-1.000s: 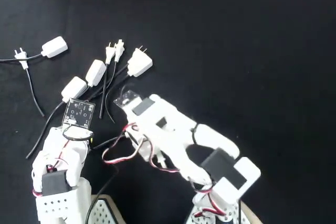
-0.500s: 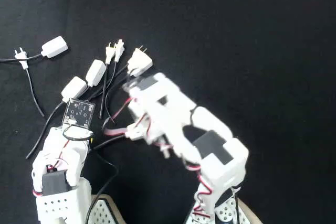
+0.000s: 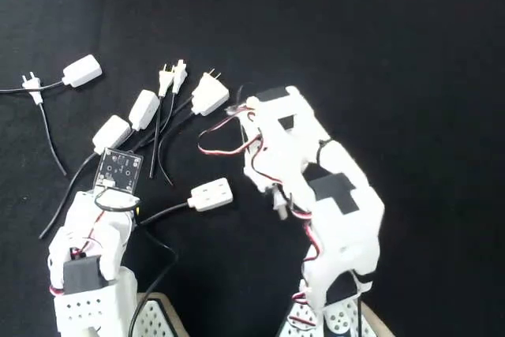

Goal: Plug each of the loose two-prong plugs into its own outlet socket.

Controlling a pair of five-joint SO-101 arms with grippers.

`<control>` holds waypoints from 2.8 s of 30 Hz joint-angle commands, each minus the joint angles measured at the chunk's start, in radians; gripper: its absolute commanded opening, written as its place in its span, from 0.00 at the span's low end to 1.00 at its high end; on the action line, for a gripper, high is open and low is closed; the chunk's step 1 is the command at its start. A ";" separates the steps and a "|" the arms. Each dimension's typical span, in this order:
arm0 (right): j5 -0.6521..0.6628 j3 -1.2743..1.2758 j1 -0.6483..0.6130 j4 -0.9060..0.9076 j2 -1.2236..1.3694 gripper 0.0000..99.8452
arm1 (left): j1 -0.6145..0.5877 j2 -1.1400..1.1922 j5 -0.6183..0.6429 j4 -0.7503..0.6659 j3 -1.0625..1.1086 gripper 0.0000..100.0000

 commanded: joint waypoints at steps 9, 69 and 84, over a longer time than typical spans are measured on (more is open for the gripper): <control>-0.011 -0.298 -0.025 0.247 0.142 0.09 | -0.008 -0.003 -0.072 0.018 0.010 0.13; -0.064 -0.283 -0.068 0.255 0.127 0.13 | -0.002 -0.003 -0.072 0.014 0.022 0.13; -0.161 -0.208 -0.149 0.255 0.081 0.13 | -0.005 -0.003 -0.072 0.014 0.022 0.13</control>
